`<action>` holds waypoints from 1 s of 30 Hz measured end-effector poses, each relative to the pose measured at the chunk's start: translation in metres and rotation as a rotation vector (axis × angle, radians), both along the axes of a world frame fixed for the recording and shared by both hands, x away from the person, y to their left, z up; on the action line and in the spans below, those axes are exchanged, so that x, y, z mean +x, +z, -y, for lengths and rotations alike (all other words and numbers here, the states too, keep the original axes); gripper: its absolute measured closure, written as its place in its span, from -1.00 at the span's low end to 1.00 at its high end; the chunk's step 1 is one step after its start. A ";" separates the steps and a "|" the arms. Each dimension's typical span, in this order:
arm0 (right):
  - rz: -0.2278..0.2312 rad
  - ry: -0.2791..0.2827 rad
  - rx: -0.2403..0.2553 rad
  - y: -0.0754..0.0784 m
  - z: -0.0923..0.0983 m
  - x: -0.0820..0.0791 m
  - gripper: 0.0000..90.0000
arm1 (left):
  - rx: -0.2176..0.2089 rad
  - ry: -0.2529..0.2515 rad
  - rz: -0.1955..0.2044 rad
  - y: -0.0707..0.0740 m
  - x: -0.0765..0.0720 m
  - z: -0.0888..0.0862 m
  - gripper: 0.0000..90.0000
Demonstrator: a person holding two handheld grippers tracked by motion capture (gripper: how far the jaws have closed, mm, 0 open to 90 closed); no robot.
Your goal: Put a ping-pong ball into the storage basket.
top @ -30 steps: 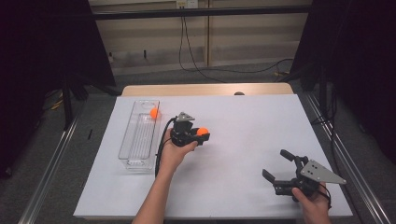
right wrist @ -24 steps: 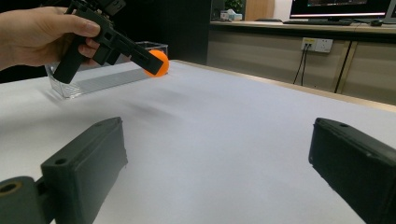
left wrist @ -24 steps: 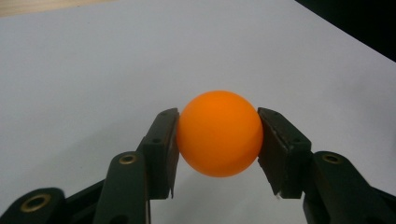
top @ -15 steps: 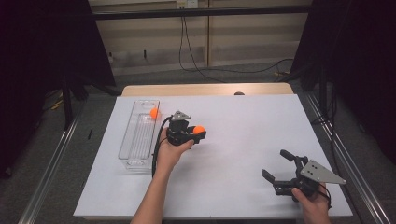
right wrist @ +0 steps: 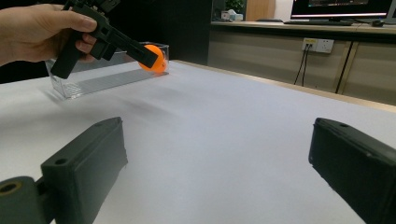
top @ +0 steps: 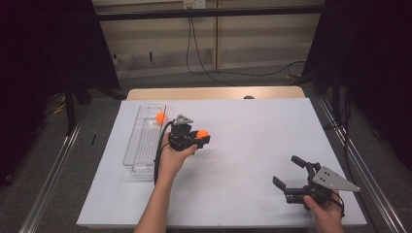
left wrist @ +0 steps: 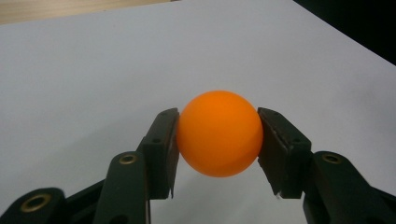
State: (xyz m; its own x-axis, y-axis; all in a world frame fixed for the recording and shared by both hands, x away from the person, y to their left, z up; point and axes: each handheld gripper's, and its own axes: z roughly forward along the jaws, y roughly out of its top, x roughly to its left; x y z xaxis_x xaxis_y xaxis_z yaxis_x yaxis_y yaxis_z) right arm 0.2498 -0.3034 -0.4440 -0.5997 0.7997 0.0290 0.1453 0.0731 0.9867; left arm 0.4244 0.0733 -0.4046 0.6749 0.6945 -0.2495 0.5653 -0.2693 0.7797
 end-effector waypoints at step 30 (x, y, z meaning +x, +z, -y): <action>-0.002 0.003 0.002 0.000 0.000 -0.001 -0.92 | -0.016 0.069 0.025 0.009 -0.001 -0.026 0.13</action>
State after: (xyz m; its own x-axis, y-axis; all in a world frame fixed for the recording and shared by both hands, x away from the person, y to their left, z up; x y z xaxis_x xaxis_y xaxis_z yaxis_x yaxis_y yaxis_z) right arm 0.2491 -0.3032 -0.4436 -0.6017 0.7981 0.0313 0.1467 0.0719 0.9866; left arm 0.4235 0.0994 -0.3954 0.6316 0.7358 -0.2445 0.5621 -0.2173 0.7980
